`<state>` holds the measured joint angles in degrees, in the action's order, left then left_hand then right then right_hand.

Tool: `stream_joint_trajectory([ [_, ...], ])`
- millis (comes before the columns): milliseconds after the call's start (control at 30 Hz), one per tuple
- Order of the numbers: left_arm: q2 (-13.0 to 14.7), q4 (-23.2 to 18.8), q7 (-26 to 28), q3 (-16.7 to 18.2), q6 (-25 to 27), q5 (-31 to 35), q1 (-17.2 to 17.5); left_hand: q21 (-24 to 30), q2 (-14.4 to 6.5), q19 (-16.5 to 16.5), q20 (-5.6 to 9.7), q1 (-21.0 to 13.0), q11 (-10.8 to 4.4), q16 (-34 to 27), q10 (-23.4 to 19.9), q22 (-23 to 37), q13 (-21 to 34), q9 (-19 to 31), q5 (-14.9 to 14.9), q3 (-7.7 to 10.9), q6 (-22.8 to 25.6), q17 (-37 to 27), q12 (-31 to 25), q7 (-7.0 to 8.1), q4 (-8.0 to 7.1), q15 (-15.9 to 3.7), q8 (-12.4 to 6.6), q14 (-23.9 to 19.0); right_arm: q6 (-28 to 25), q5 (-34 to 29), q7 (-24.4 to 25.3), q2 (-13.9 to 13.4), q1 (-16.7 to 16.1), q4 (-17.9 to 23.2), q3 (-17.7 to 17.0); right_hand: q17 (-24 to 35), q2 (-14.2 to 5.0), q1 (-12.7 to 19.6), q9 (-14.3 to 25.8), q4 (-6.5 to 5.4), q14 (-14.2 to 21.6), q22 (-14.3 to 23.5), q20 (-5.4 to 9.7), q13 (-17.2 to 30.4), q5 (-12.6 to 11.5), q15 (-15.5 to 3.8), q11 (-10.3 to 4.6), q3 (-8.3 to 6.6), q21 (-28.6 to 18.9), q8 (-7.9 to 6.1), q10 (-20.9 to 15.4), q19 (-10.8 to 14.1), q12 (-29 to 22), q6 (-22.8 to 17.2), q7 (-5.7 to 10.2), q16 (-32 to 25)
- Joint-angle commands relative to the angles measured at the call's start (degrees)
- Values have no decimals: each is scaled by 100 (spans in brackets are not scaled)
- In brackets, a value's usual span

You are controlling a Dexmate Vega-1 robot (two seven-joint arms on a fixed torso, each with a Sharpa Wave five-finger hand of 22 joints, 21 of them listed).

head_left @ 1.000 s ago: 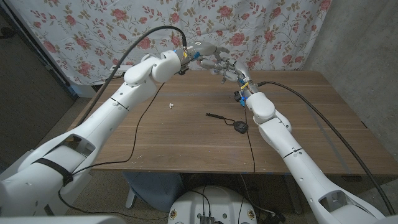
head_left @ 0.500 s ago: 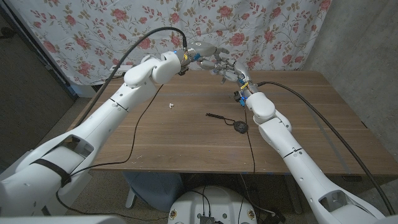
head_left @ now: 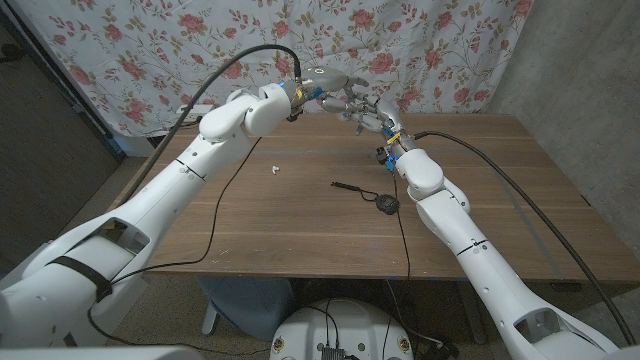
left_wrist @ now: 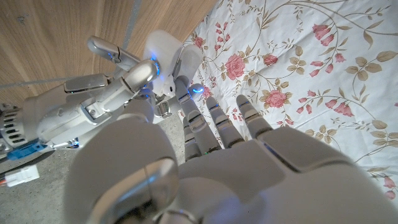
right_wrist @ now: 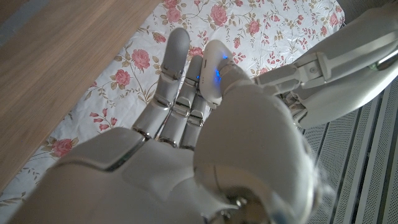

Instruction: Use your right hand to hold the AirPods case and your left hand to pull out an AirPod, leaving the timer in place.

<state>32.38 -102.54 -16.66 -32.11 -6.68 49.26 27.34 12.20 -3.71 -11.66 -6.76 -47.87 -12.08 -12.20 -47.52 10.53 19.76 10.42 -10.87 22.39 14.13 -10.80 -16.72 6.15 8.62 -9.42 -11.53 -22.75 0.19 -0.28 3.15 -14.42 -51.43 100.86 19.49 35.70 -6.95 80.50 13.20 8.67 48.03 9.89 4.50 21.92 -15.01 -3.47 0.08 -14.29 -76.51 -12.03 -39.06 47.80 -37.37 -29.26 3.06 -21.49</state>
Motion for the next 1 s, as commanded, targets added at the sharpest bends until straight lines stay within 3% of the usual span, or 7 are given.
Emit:
stream_joint_trajectory([
  [33,11,-48,-31,-15,34,18,29,5,-29,-28,-17,-26,-24,-67,-139,28,73,7,-33,83,15,-21,-88,45,31,-60,21,-143,14,3,27,-4,-35,43,-22,24,-38,14,10,26,291,11,592,65,-34,-986,-674,-11,-41,34,-699,-1786,-34,-56,16,14],
  [267,5,-44,18,-21,14,12,40,1,-155,-27,-36,-171,-38,-138,-392,23,261,10,-51,127,9,-96,-351,120,79,-180,42,-328,15,-1,29,-14,-53,66,-32,25,-35,16,10,28,289,10,592,65,-35,-987,-689,-10,-46,33,-699,-1796,-30,-60,16,16],
  [567,-33,-1,175,-6,-18,-10,61,5,-250,-62,-24,-456,-39,-271,-370,14,503,16,-85,151,81,-234,-574,187,159,-262,37,-532,25,1,24,-24,-66,78,-43,26,-38,19,9,27,285,11,593,64,-38,-985,-679,-10,-57,35,-708,-1804,-31,-58,13,19],
  [600,-51,15,174,15,-22,-76,74,-22,-248,0,-75,-539,-32,-305,-490,13,624,20,-88,127,98,-291,-734,184,161,-227,42,-553,23,3,22,-23,-65,78,-44,26,-36,19,9,28,285,11,593,61,-38,-986,-675,-10,-58,35,-702,-1805,-26,-57,12,19],
  [667,-60,40,284,32,-49,-81,99,9,-270,-82,-6,-641,-39,-348,-479,13,777,24,-95,102,126,-370,-873,213,152,-268,46,-566,26,5,17,-24,-63,73,-44,28,-34,18,9,28,288,10,594,57,-37,-987,-664,-8,-59,35,-707,-1808,-25,-59,11,17],
  [1000,-73,89,332,27,-75,-78,84,14,-337,-133,-4,-974,-38,-560,-490,8,1209,32,-119,49,173,-632,-1283,216,159,-303,64,-751,5,13,6,-23,-40,44,-42,32,-35,23,9,28,289,11,595,58,-39,-986,-672,-7,-73,35,-708,-1817,-22,-60,13,16],
])
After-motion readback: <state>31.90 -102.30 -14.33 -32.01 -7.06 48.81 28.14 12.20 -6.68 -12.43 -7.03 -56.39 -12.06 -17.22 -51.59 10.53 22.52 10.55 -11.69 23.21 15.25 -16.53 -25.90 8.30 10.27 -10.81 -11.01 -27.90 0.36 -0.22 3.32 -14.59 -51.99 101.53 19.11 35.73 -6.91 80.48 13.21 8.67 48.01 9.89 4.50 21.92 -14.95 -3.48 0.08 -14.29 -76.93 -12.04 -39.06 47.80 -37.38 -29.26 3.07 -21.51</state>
